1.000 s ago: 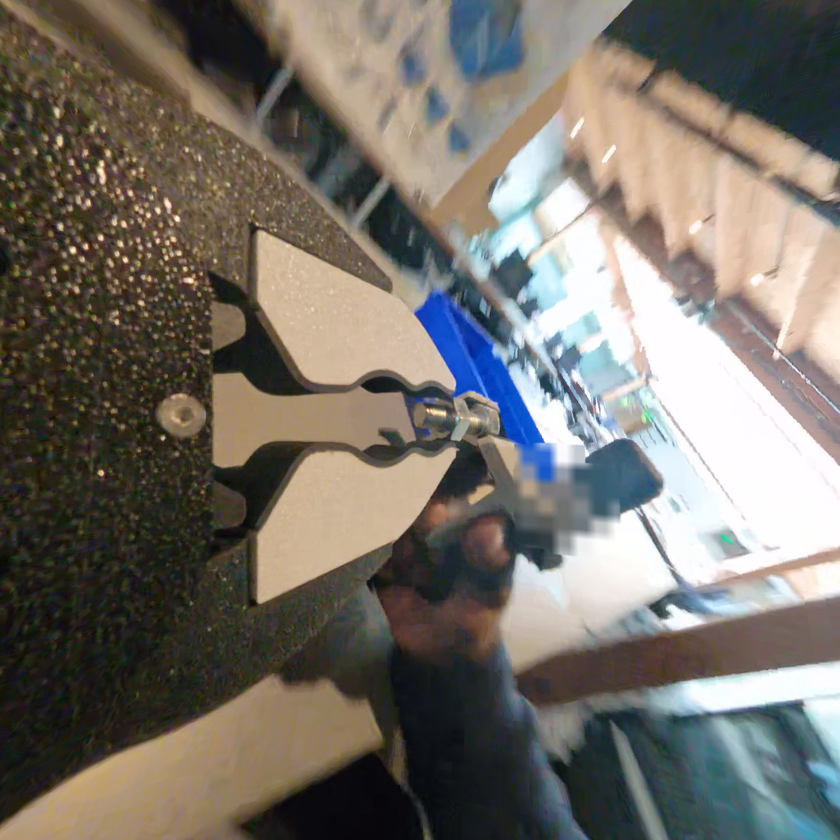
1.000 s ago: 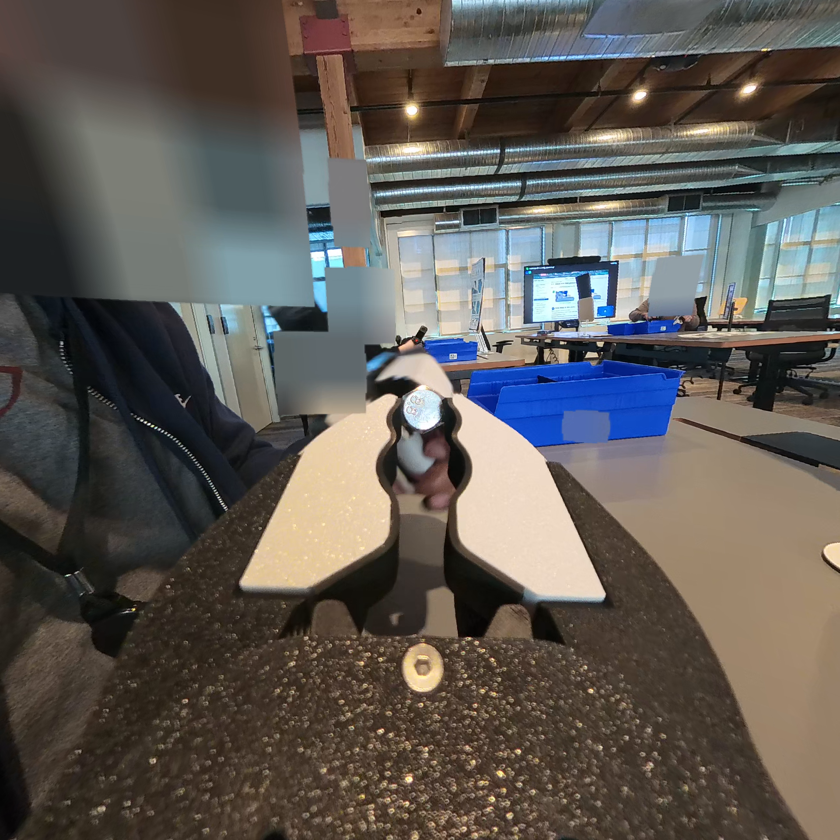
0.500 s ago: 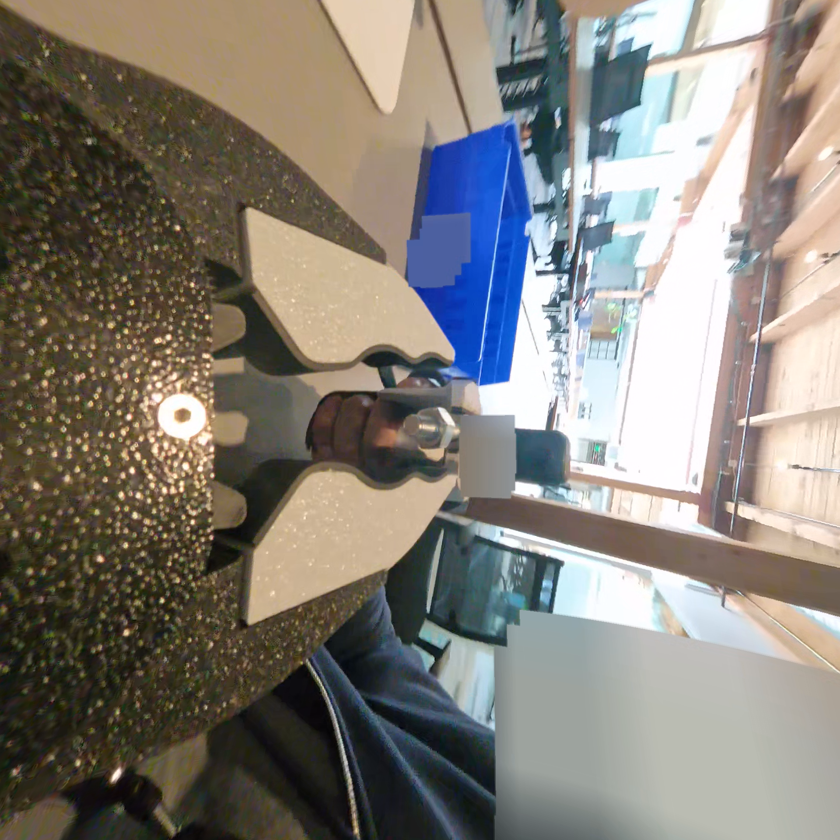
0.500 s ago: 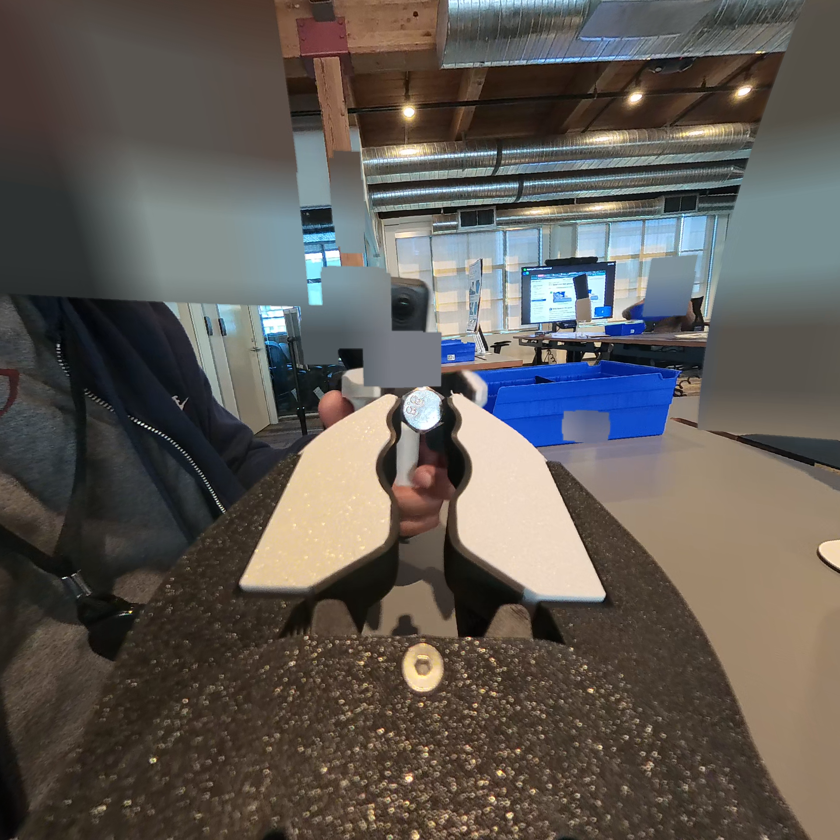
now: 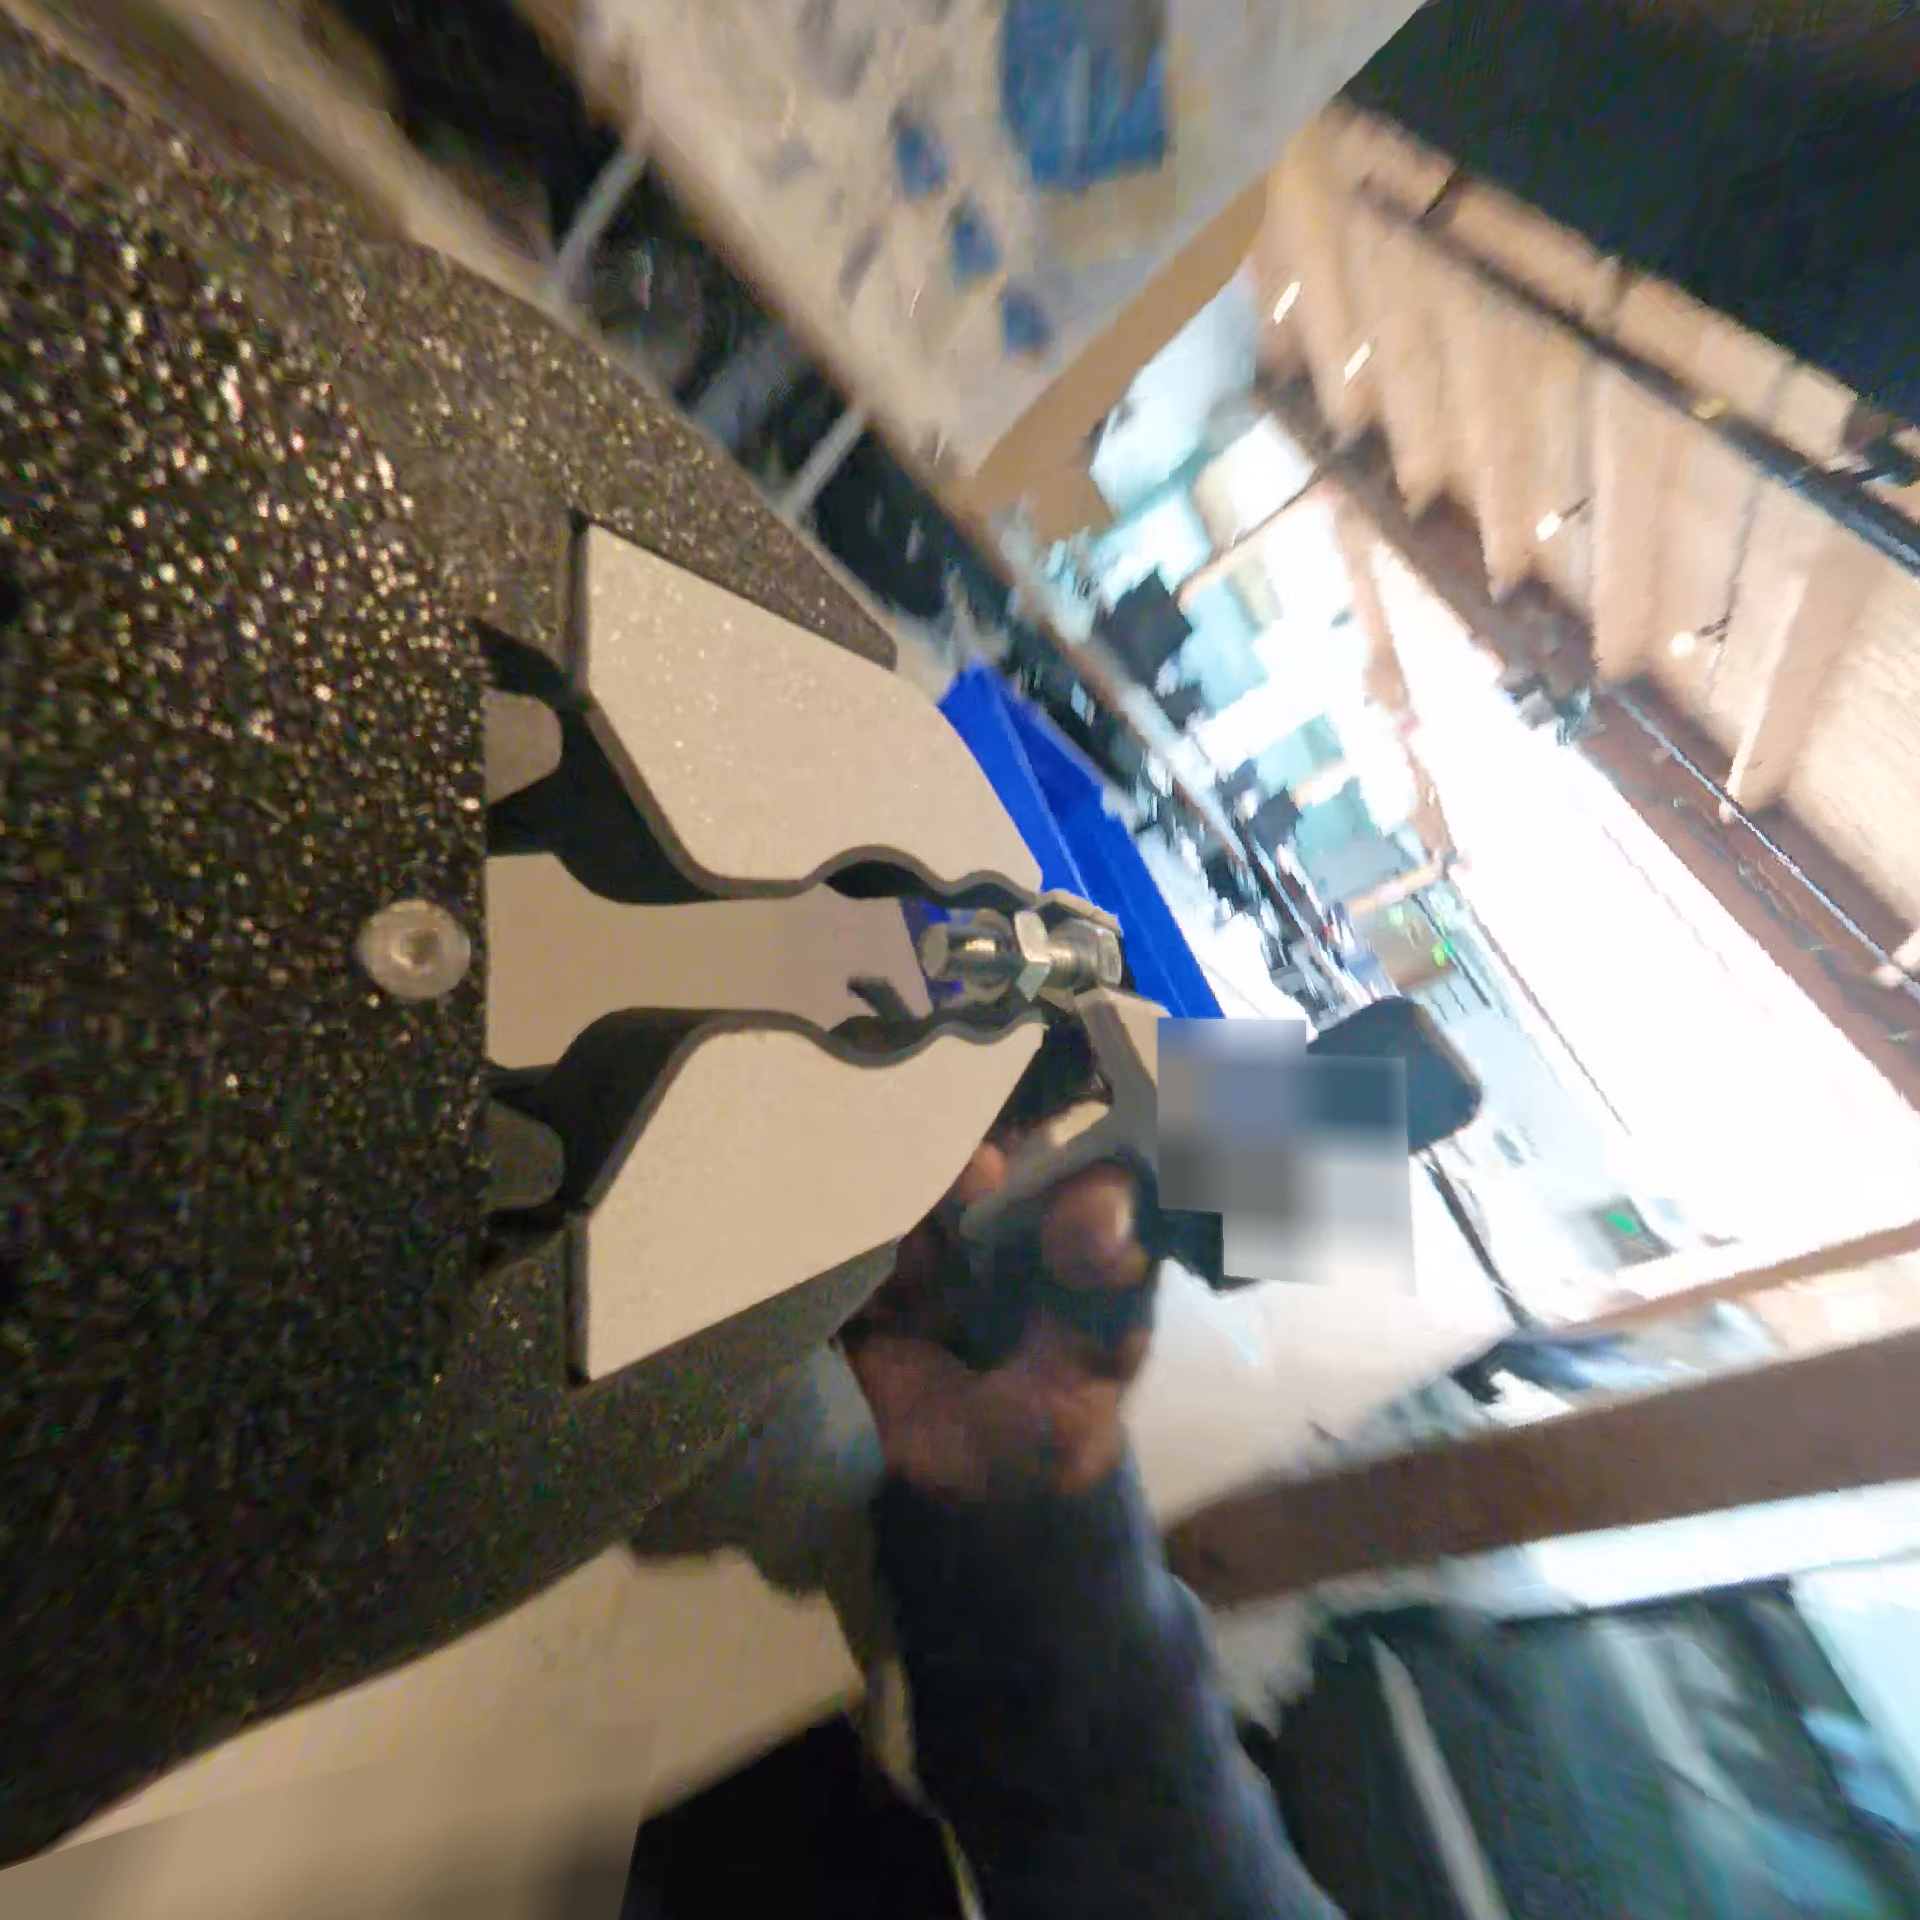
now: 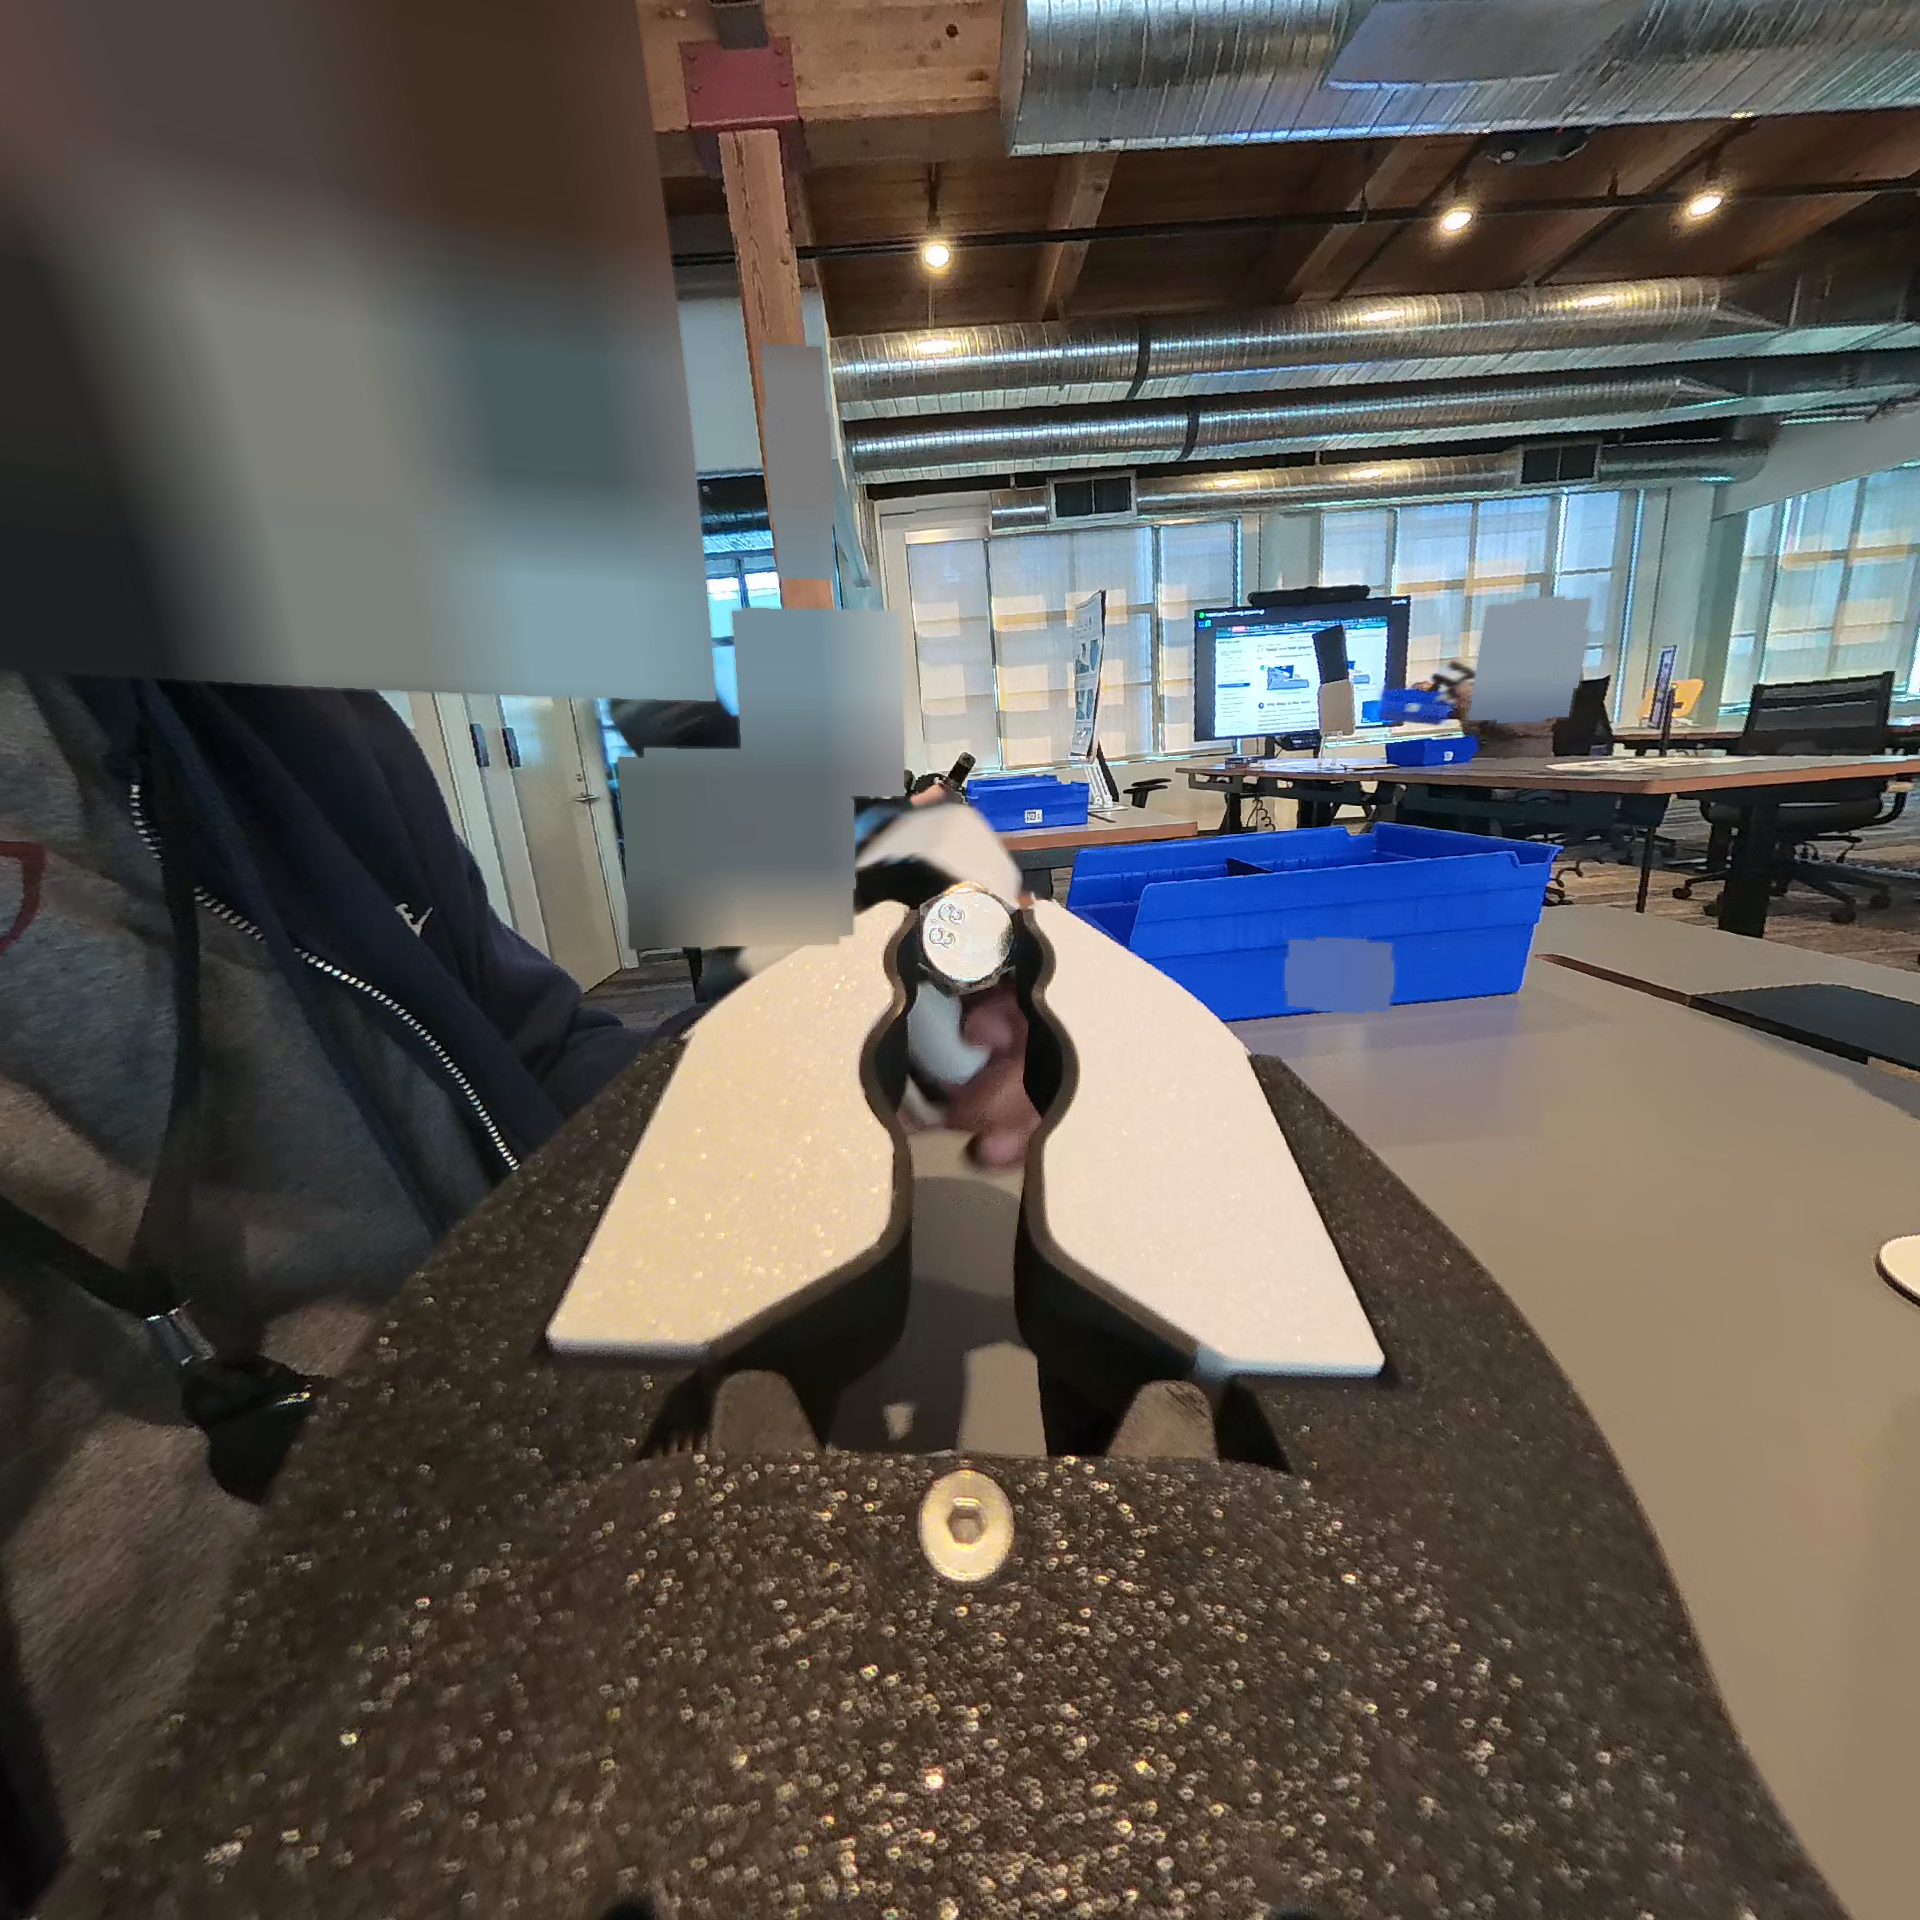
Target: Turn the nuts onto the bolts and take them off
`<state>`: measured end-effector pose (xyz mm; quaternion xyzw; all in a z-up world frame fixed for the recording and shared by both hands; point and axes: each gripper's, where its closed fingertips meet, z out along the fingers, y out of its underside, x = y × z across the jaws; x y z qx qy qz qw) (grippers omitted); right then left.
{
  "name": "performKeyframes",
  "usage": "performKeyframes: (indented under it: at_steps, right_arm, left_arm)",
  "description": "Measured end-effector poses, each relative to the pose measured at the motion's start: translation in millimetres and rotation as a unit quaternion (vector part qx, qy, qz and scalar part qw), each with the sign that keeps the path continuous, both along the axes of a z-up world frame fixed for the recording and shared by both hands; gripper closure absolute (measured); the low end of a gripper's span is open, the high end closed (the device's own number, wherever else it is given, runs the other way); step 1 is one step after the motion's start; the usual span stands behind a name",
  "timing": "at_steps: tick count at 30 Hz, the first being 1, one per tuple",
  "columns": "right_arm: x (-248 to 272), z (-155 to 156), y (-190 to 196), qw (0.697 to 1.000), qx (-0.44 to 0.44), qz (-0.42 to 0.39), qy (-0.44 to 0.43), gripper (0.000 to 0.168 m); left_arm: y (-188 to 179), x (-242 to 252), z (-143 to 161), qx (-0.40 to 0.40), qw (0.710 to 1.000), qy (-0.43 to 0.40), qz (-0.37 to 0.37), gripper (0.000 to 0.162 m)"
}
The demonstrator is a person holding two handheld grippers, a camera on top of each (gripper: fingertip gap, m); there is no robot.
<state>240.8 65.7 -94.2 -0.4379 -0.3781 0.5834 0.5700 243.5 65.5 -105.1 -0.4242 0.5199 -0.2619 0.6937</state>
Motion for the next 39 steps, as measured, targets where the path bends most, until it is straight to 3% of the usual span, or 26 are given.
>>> performKeyframes:
  at_steps: [2,3,6,10,17,21,24,29,32,34,37,39]
  right_arm:
    - [0.1,0.1,0.2,1.000,0.000,-0.001,0.000,0.152]
    - [0.3,0.4,0.3,1.000,0.000,-0.001,0.001,0.152]
    - [1.9,1.4,1.2,1.000,-0.002,-0.001,0.007,0.152]
    - [2.9,1.9,1.7,1.000,-0.003,-0.003,0.009,0.152]
    - [2.9,2.0,2.3,1.000,-0.001,-0.006,0.008,0.152]
    - [2.9,1.8,2.2,1.000,-0.001,-0.007,0.008,0.152]
    - [2.3,1.6,1.9,1.000,0.000,-0.006,0.007,0.152]
    - [2.0,1.4,1.5,1.000,0.001,-0.006,0.005,0.152]
    - [1.8,1.0,2.0,1.000,0.000,-0.007,0.004,0.152]
    - [2.2,1.4,1.7,1.000,-0.001,-0.005,0.006,0.152]
    - [2.5,2.0,0.9,1.000,-0.002,-0.002,0.009,0.152]
    - [2.1,1.8,0.9,1.000,-0.002,-0.002,0.009,0.152]
  left_arm:
    - [1.1,-0.1,-0.5,0.092,0.994,0.031,0.046,0.145]
    - [0.5,0.1,0.3,0.100,0.993,0.032,0.051,0.143]
    - [-3.5,-0.5,9.1,0.002,1.000,-0.031,0.000,0.133]
    - [2.0,-6.9,13.5,-0.157,0.982,-0.085,-0.063,0.131]
    - [-2.1,-1.4,5.7,-0.374,0.907,-0.101,-0.163,0.131]
    - [2.1,-2.0,7.5,-0.449,0.863,-0.136,-0.188,0.131]
    - [3.2,0.1,2.7,-0.470,0.851,-0.134,-0.194,0.131]
    - [-1.5,4.2,-0.6,-0.467,0.853,-0.119,-0.197,0.143]
    - [-0.3,3.7,-1.4,-0.423,0.882,-0.113,-0.177,0.143]
    - [0.4,4.0,-1.4,-0.351,0.920,-0.099,-0.145,0.143]
    - [1.9,4.1,-2.0,-0.184,0.979,-0.056,-0.069,0.143]
    - [3.8,3.3,-2.9,-0.065,0.997,-0.023,-0.014,0.143]
